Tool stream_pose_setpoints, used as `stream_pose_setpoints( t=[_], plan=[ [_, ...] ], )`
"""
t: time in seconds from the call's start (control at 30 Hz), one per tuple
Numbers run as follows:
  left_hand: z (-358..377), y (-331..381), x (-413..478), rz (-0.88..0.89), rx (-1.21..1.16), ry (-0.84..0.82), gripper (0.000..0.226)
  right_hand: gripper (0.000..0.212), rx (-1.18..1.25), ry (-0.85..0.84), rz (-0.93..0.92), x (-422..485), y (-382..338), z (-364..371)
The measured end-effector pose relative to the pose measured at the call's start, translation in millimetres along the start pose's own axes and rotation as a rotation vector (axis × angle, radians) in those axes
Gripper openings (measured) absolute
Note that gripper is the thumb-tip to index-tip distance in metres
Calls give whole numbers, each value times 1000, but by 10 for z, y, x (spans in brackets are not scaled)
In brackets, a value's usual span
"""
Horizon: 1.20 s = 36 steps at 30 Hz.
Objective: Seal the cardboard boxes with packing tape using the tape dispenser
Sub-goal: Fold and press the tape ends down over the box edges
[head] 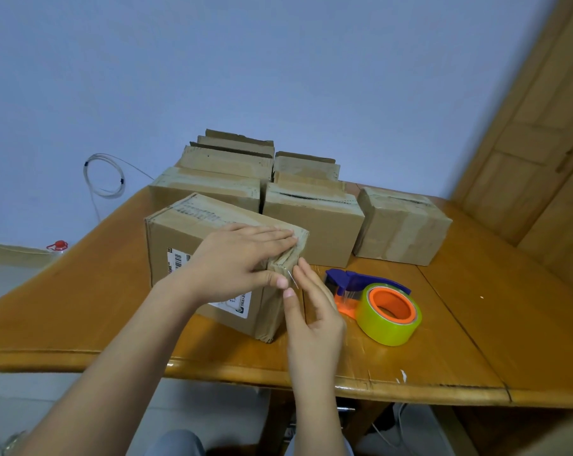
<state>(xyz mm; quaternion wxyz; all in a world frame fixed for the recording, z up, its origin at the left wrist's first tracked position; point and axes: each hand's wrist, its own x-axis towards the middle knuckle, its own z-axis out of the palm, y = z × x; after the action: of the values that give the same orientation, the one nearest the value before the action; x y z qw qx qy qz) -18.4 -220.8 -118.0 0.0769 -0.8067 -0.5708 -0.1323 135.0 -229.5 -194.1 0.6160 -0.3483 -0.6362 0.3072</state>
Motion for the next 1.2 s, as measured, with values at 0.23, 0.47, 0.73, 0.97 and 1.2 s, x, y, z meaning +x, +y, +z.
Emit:
stream_pose_setpoints(
  t=[0.23, 0.47, 0.73, 0.97, 1.2],
  plan=[
    [4, 4, -17, 1, -21, 12, 103, 42, -26, 108, -8, 48, -41, 36],
    [-13, 28, -25, -29, -34, -7, 106, 22, -78, 240, -144, 73, -33, 56],
    [-3, 20, -42, -24, -35, 9, 104, 20, 8, 195, -118, 66, -32, 57],
    [10, 14, -35, -23, -24, 21, 94, 29, 128, 104, -30, 186, -57, -41],
    [13, 9, -7, -22, -13, 24, 93, 22, 54, 69, -15, 225, -47, -30]
  ],
)
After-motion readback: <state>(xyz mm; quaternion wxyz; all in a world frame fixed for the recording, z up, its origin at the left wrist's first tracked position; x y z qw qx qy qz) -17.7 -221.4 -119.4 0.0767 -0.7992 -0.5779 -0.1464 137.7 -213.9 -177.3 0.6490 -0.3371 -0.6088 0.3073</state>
